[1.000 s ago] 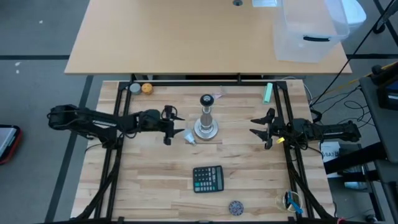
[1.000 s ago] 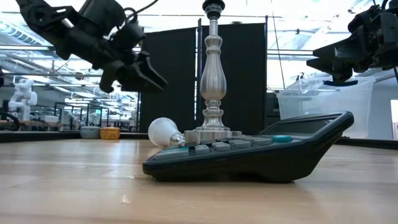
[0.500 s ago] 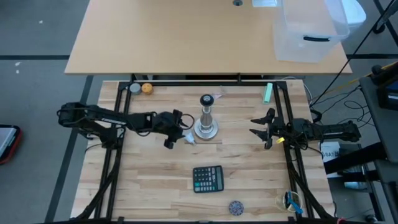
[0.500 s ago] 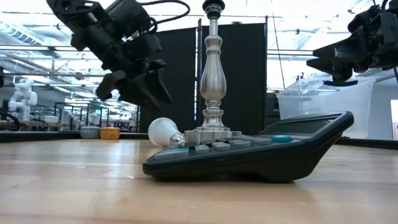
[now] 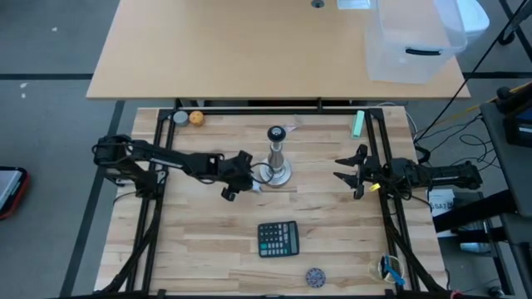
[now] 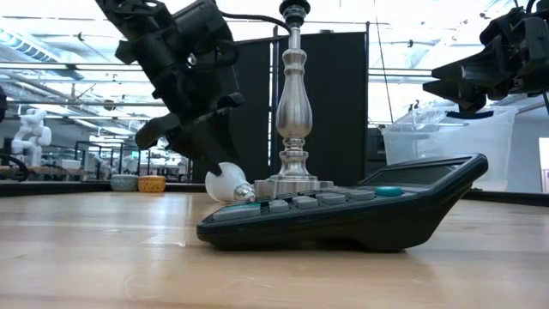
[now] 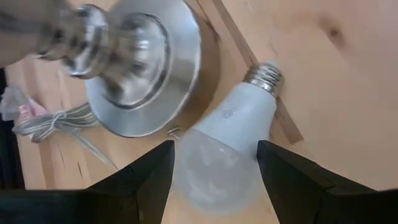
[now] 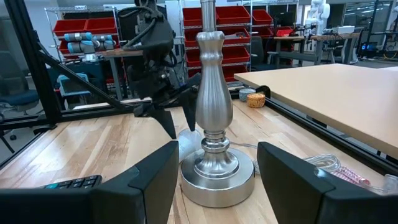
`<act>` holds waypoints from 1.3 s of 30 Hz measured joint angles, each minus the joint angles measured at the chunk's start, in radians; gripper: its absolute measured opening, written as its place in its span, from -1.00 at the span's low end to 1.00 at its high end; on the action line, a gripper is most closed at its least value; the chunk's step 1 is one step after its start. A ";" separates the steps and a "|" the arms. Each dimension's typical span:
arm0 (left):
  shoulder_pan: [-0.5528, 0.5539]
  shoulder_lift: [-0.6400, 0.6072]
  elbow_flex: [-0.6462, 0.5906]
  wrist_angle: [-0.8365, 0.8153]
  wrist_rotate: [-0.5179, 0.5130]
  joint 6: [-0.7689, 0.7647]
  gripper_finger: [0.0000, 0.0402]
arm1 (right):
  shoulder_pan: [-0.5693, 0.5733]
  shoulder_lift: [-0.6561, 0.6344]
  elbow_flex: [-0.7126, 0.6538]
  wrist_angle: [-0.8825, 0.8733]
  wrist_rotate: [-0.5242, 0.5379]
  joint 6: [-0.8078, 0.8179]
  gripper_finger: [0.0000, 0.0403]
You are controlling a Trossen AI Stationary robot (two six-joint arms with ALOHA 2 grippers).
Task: Screw lightbulb
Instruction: Insert the light bulb into the lamp
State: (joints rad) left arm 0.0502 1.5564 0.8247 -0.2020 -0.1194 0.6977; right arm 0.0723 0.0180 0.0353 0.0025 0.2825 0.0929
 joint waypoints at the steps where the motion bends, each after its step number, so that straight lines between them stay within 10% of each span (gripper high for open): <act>1: -0.003 0.014 0.014 -0.022 -0.009 0.013 0.18 | 0.000 0.000 0.000 0.000 0.000 0.000 0.05; 16: -0.042 0.053 0.132 -0.111 -0.151 0.063 0.18 | 0.000 0.000 0.000 0.000 0.000 0.000 0.05; 39: -0.065 0.052 0.260 -0.461 -0.268 -0.346 0.26 | 0.000 0.000 0.000 0.000 0.000 0.000 0.05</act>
State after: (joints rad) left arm -0.0143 1.6081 1.0843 -0.6632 -0.3875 0.3519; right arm 0.0727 0.0178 0.0352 0.0029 0.2829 0.0929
